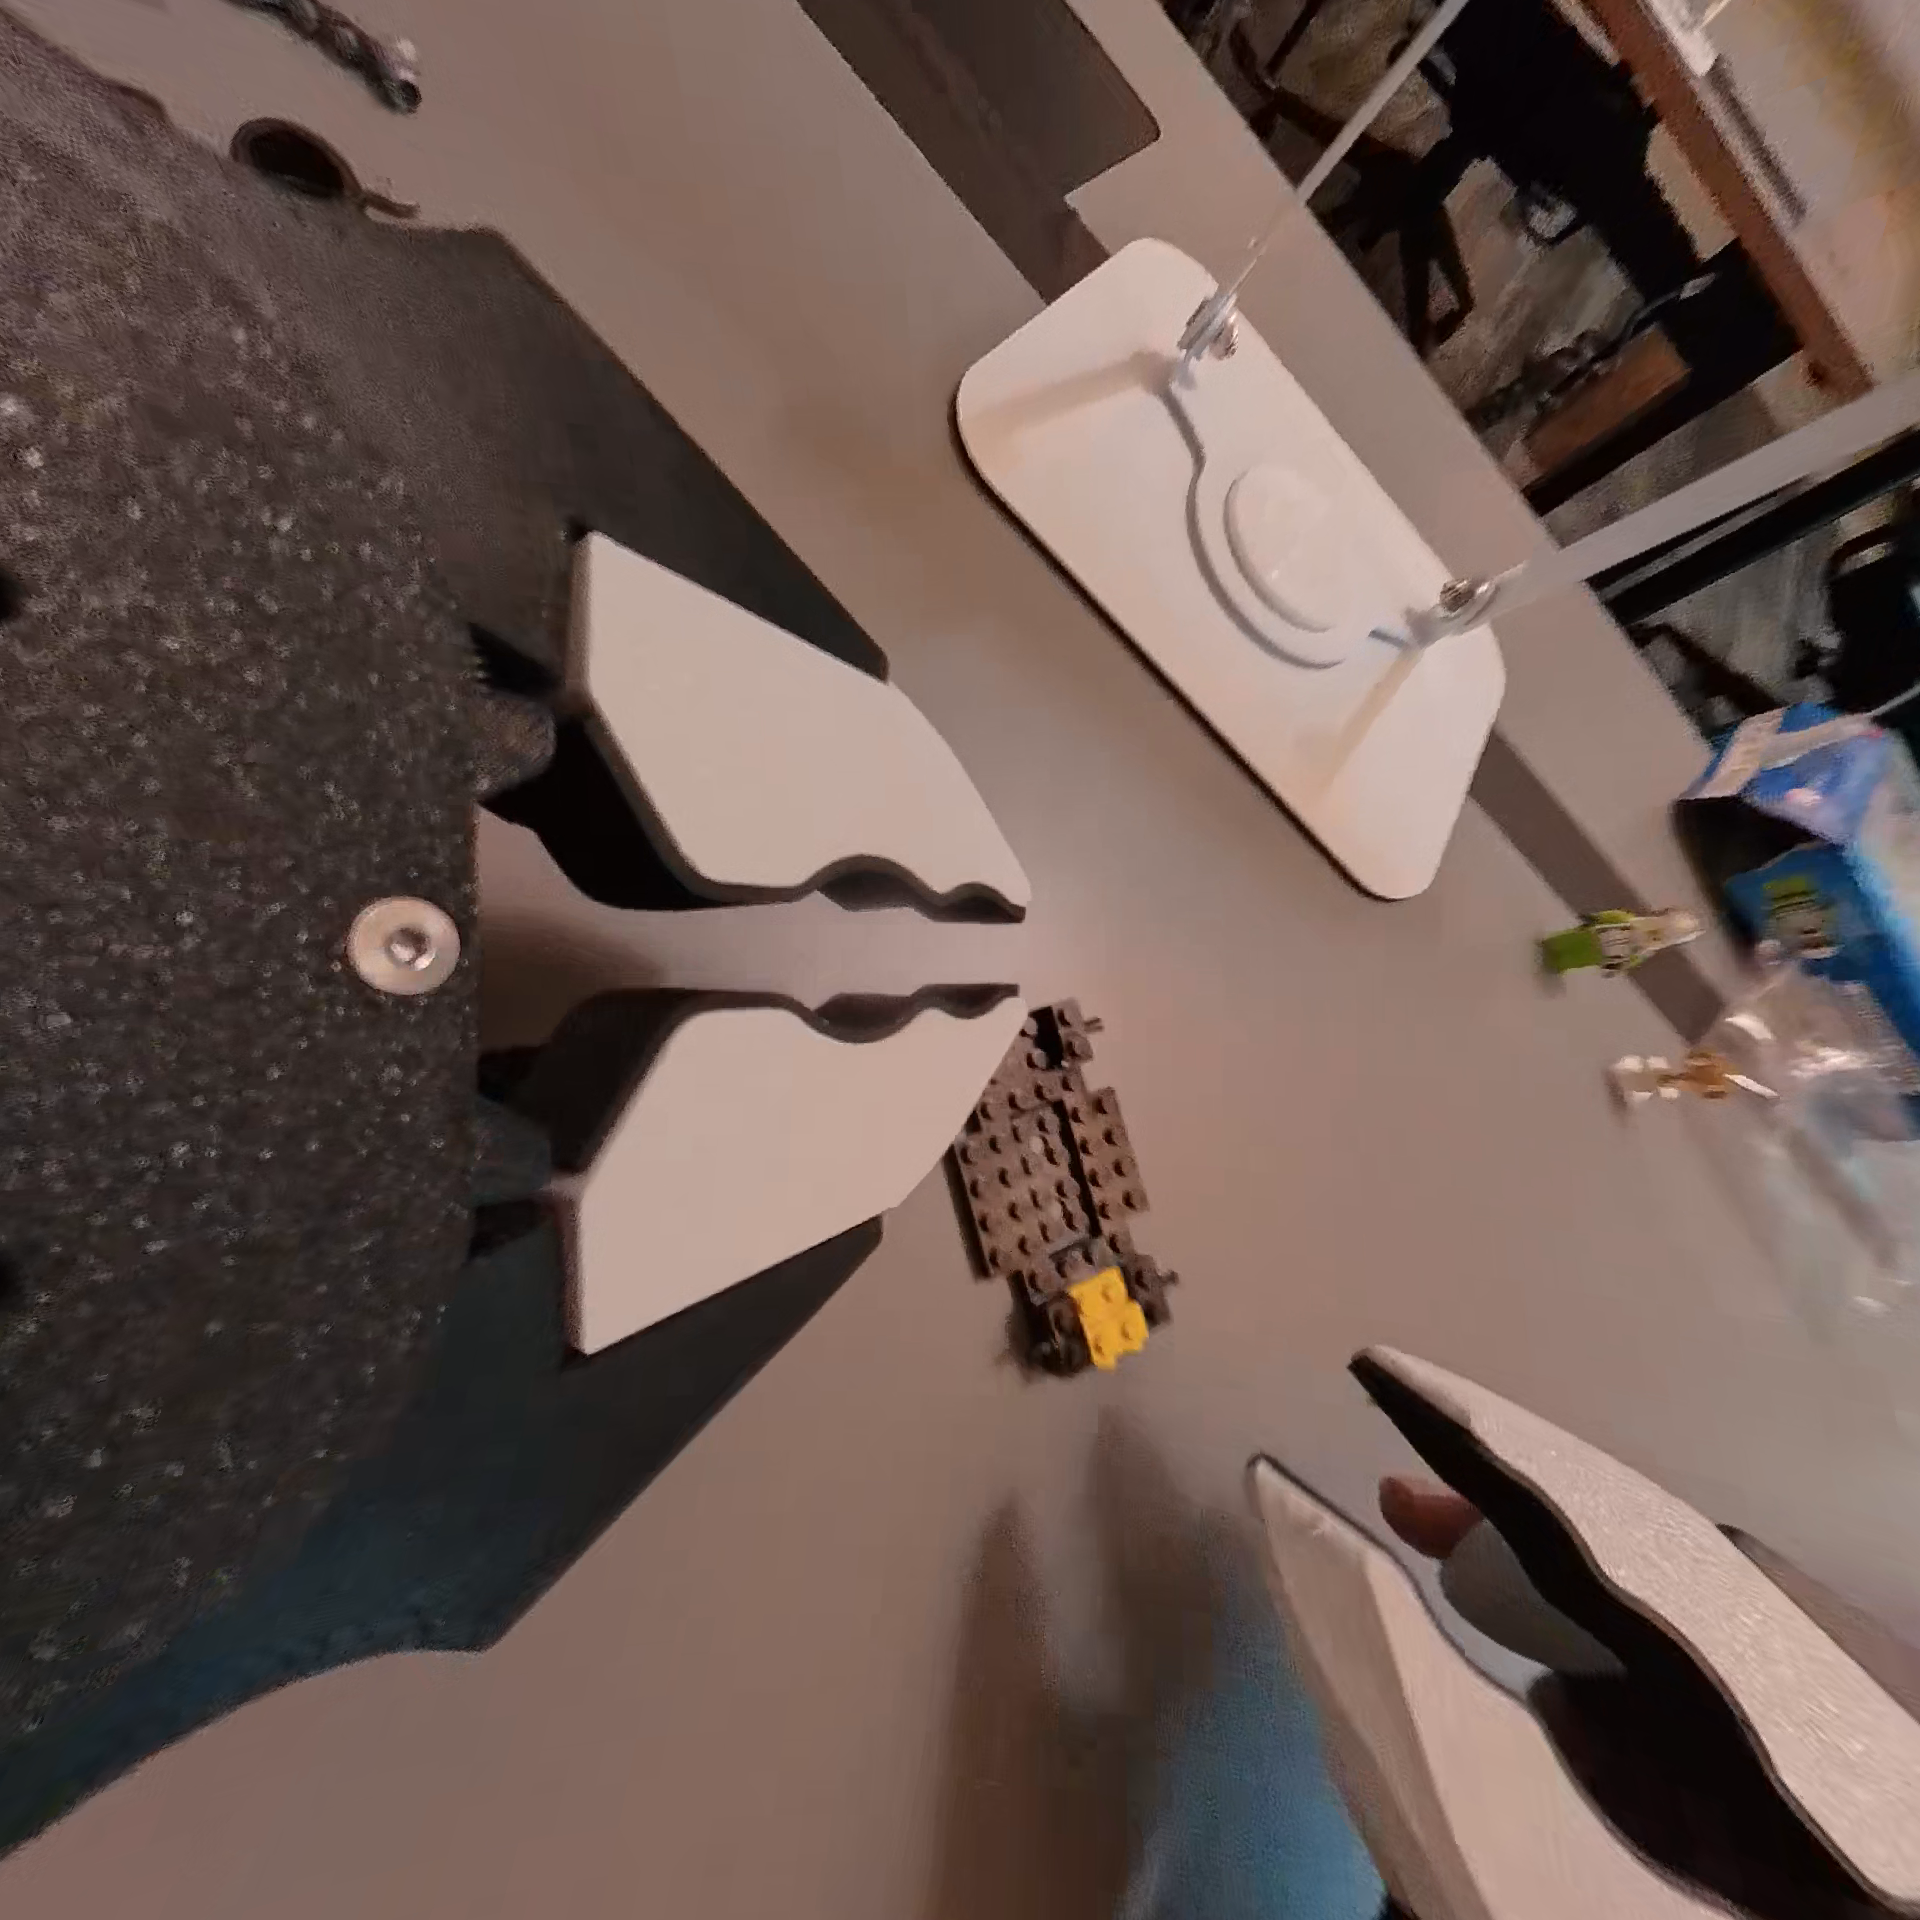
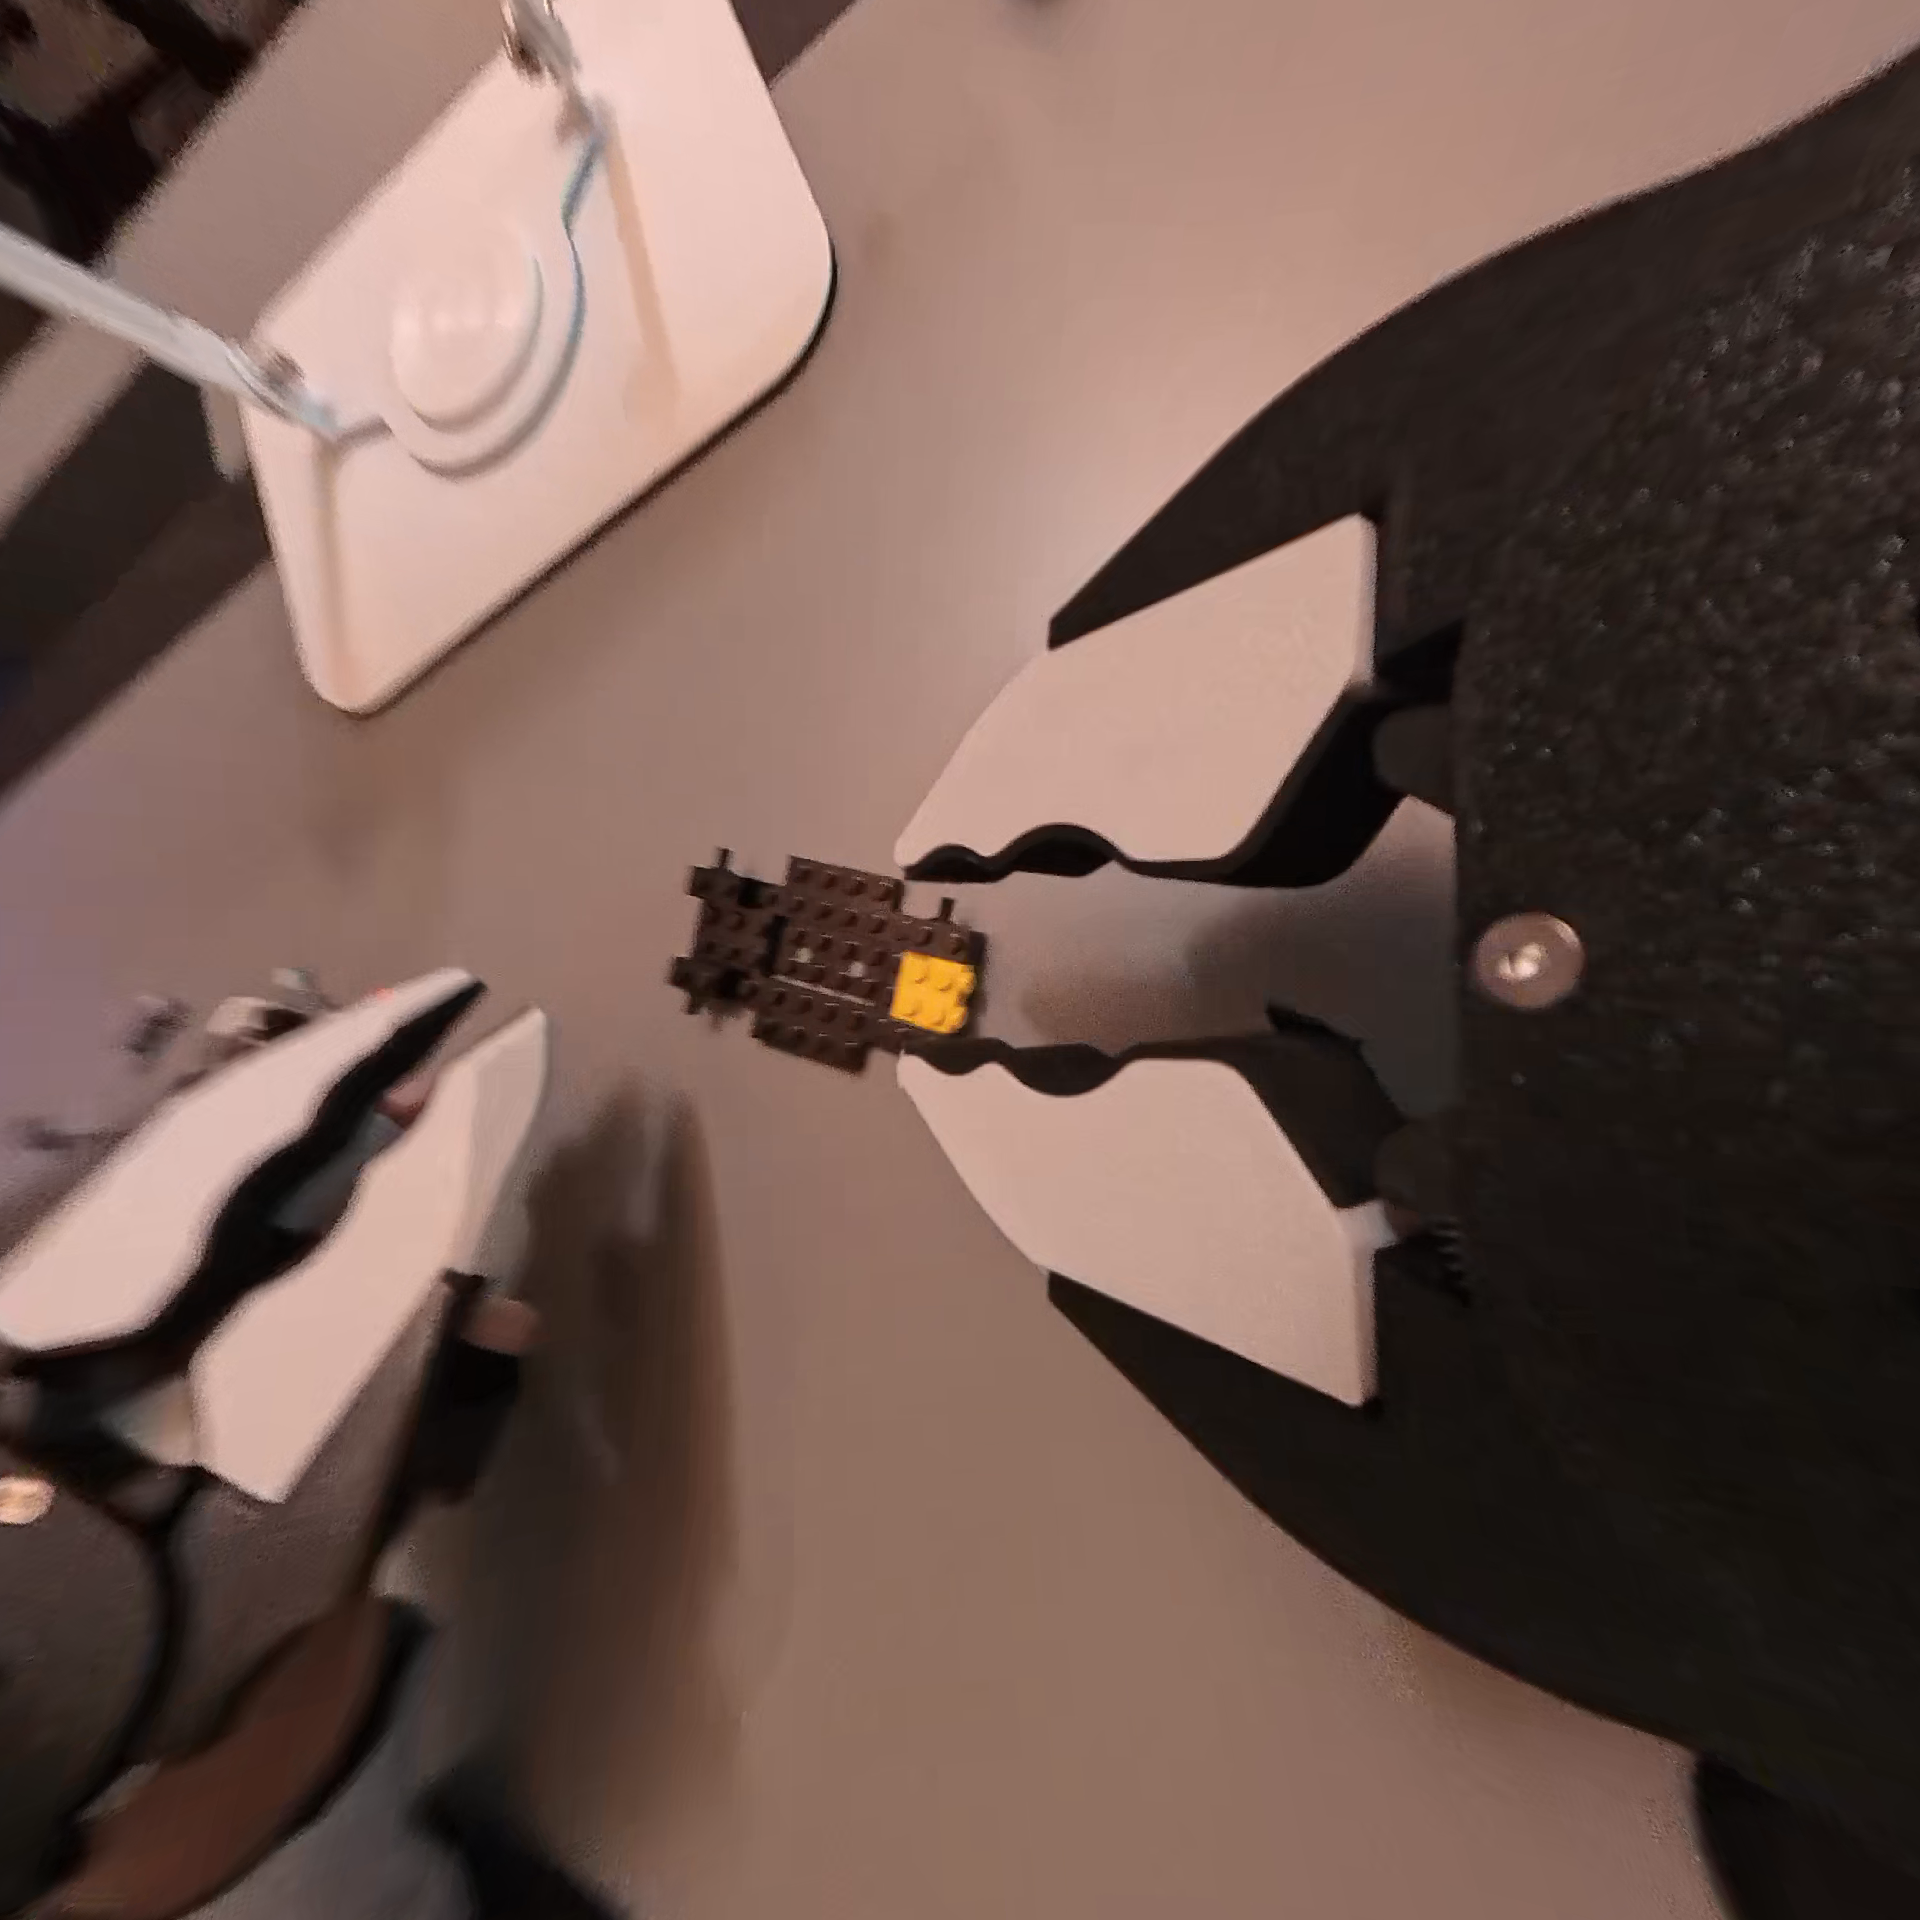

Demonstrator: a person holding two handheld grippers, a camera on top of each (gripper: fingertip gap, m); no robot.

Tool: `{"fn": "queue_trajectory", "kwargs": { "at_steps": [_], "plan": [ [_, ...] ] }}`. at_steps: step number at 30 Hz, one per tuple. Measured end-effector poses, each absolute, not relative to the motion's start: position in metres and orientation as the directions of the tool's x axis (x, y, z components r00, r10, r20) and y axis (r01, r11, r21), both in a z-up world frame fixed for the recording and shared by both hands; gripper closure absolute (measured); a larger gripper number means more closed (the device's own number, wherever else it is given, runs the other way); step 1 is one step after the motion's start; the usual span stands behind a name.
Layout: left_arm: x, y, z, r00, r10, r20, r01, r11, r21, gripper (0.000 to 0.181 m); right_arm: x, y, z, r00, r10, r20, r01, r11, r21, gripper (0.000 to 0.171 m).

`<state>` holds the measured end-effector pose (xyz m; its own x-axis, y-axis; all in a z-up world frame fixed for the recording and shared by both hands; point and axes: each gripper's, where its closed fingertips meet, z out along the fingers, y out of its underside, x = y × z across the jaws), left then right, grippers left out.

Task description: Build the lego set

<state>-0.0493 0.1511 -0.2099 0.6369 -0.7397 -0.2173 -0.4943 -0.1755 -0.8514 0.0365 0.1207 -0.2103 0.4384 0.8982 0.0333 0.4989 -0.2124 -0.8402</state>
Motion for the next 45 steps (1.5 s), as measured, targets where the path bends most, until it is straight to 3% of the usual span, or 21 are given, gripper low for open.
{"fn": "queue_trajectory", "kwargs": {
  "at_steps": [2, 7, 14, 34, 38, 45],
  "plan": [
    [-0.049, 0.138, -0.195, 0.648, -0.735, -0.2, -0.44, -0.148, -0.886, 0.18, 0.038, 0.118, -0.196, 0.508, 0.861, 0.02, 0.424, -0.23, -0.876, 0.148],
    [-0.052, 0.11, -0.17, 0.726, -0.677, -0.12, -0.318, -0.175, -0.932, 0.181, 0.046, 0.099, -0.196, 0.699, 0.715, -0.004, 0.358, -0.354, -0.864, 0.171],
    [-0.066, 0.088, -0.188, 0.778, -0.622, -0.093, -0.3, -0.237, -0.924, 0.181, 0.034, 0.072, -0.232, 0.787, 0.617, -0.021, 0.353, -0.478, -0.804, 0.171],
    [-0.077, 0.105, -0.217, 0.795, -0.589, -0.142, -0.358, -0.268, -0.894, 0.181, 0.032, 0.083, -0.237, 0.812, 0.582, 0.051, 0.381, -0.462, -0.801, 0.171],
    [-0.076, 0.104, -0.214, 0.79, -0.599, -0.13, -0.346, -0.261, -0.901, 0.181, 0.042, 0.104, -0.211, 0.835, 0.542, 0.091, 0.35, -0.397, -0.849, 0.171],
    [-0.069, 0.097, -0.197, 0.758, -0.648, -0.075, -0.276, -0.215, -0.937, 0.181, 0.061, 0.198, -0.105, 0.913, 0.385, 0.139, 0.234, -0.212, -0.949, 0.171]
  ]
}}
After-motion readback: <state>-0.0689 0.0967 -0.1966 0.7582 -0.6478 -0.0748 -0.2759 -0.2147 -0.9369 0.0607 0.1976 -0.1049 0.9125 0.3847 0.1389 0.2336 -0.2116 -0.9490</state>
